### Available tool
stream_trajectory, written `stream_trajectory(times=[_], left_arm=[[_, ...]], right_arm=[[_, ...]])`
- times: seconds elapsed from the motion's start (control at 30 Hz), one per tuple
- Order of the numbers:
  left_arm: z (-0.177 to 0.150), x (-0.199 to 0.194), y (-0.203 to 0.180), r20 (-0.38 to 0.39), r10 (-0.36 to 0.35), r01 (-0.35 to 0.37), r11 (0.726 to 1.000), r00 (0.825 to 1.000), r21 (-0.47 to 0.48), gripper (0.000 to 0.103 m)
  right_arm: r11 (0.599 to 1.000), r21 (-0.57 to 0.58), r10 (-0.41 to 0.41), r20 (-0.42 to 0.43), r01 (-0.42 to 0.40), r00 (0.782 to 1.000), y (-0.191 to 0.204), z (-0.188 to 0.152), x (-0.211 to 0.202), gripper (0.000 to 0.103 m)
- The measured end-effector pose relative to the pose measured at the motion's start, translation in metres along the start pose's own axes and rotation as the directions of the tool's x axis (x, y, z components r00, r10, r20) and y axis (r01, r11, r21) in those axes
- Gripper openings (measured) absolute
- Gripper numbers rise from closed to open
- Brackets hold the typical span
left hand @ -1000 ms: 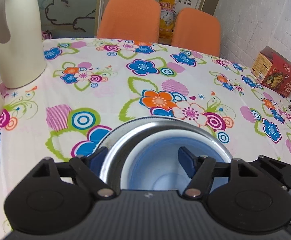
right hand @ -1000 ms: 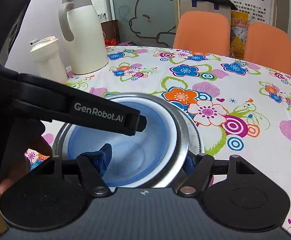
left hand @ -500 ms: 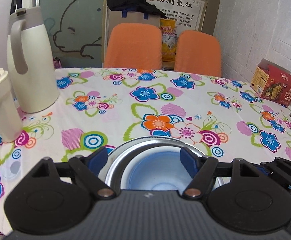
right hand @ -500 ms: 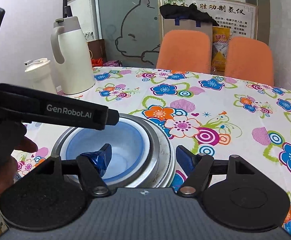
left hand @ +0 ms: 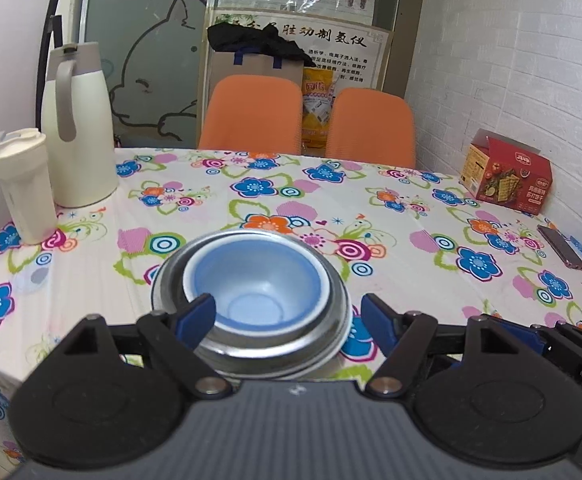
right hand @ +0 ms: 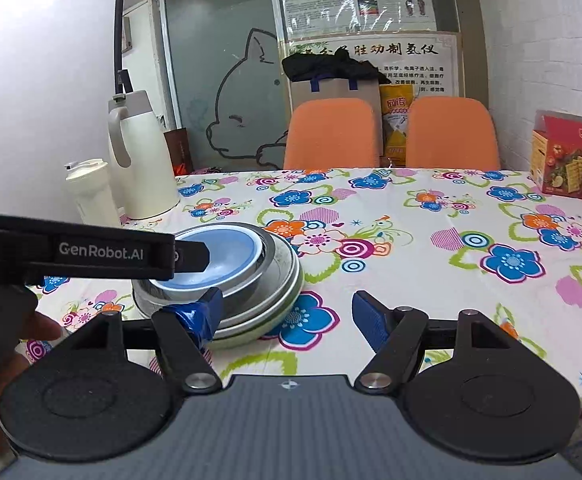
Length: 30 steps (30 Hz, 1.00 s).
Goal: Organize plates and bowls
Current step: 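Open the left tool and pull it back from the stack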
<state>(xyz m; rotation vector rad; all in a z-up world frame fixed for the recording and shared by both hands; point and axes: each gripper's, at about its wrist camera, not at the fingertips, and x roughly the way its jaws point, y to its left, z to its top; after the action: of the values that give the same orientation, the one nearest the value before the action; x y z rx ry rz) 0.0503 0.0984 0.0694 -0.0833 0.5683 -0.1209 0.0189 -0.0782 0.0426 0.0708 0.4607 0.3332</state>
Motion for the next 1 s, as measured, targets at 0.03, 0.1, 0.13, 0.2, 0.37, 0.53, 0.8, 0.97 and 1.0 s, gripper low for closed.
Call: stream_trajectory(times=[0.03, 0.1, 0.13, 0.2, 0.37, 0.53, 0.8, 0.97, 1.0], left_arm=[[-0.006, -0.007, -0.005, 0.004, -0.006, 0.006, 1.0, 1.0, 0.011, 0.073], [-0.018, -0.017, -0.014, 0.012, -0.011, 0.01, 1.0, 1.0, 0.027, 0.074], [-0.023, -0.023, -0.018, 0.015, -0.013, 0.012, 0.999, 1.0, 0.035, 0.074], [-0.031, -0.033, -0.025, 0.028, -0.019, 0.017, 0.999, 0.999, 0.041, 0.074], [-0.045, -0.062, -0.037, 0.073, -0.026, 0.021, 0.998, 0.997, 0.062, 0.074], [-0.055, -0.091, -0.046, 0.133, -0.001, -0.011, 0.996, 0.991, 0.084, 0.075], [-0.063, -0.104, -0.051, 0.142, -0.021, 0.008, 0.996, 0.99, 0.087, 0.075], [-0.066, -0.104, -0.05, 0.135, -0.025, 0.015, 0.997, 0.991, 0.079, 0.075], [-0.067, -0.104, -0.049, 0.135, -0.022, 0.012, 0.997, 0.991, 0.078, 0.075]], right_arm=[[1.0, 0.01, -0.003, 0.011, 0.003, 1.0, -0.002, -0.004, -0.007, 0.058], [1.0, 0.027, -0.008, 0.026, 0.007, 1.0, -0.006, -0.013, -0.018, 0.058], [0.999, 0.034, -0.009, 0.032, 0.008, 0.999, -0.007, -0.016, -0.023, 0.058], [0.999, 0.047, -0.009, 0.046, 0.007, 0.999, -0.009, -0.022, -0.035, 0.058], [0.999, 0.029, -0.019, 0.091, 0.017, 0.996, -0.009, -0.033, -0.06, 0.058], [0.997, 0.019, -0.071, 0.153, 0.069, 0.986, -0.012, -0.042, -0.083, 0.058], [0.98, 0.032, -0.198, 0.204, 0.196, 0.959, -0.025, -0.045, -0.1, 0.058], [0.972, 0.056, -0.235, 0.142, 0.229, 0.962, -0.03, -0.047, -0.092, 0.059], [0.973, 0.062, -0.231, 0.136, 0.224, 0.963, -0.031, -0.048, -0.092, 0.059]])
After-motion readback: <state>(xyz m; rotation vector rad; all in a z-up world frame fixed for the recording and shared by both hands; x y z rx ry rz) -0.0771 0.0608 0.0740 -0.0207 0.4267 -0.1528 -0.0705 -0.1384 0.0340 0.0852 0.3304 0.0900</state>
